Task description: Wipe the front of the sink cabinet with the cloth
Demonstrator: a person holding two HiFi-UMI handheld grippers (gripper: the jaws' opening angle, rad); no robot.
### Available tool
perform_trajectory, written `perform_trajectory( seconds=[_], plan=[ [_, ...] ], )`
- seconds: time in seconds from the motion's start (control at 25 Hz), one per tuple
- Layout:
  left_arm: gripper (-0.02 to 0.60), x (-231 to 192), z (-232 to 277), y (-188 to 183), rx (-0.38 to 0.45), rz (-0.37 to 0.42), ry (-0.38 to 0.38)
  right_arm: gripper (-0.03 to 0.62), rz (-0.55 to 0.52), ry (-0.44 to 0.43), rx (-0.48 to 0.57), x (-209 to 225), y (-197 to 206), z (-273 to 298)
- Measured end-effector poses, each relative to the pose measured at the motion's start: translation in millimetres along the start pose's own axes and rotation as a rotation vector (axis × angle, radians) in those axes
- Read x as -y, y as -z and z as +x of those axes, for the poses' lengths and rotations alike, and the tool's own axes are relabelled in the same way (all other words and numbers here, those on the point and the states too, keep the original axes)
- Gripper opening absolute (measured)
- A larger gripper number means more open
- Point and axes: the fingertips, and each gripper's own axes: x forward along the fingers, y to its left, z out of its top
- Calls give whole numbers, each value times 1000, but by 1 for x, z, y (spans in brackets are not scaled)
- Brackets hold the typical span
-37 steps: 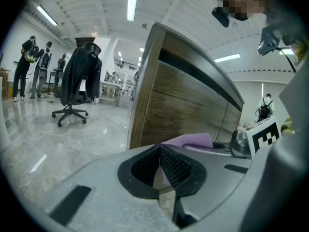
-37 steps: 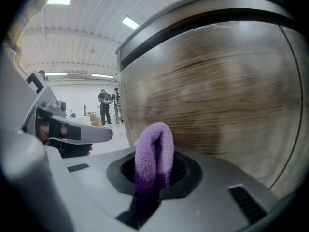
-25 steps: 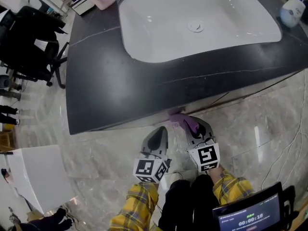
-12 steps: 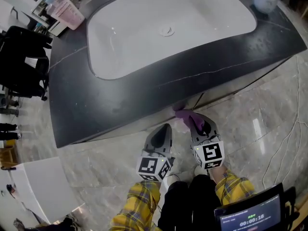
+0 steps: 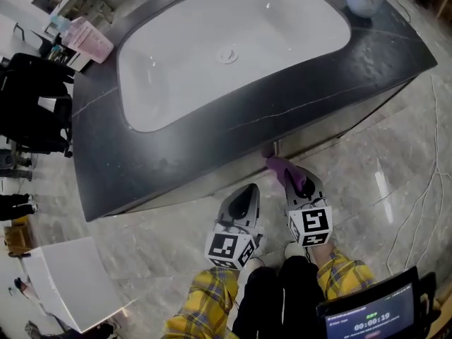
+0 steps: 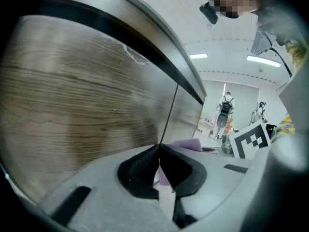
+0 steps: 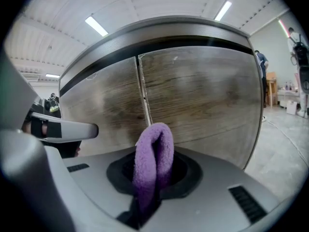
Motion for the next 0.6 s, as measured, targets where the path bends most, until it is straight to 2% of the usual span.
perform_trajectory(
  seconds=[0.24,0.6],
  plan=[
    [6,16,-19,-27,-23,15,-16,44,37,-16,12,-9,-32,-25],
    [6,44,-55,-88,8,0,-48,44,31,-77,12,-44,-90,-79]
  ],
)
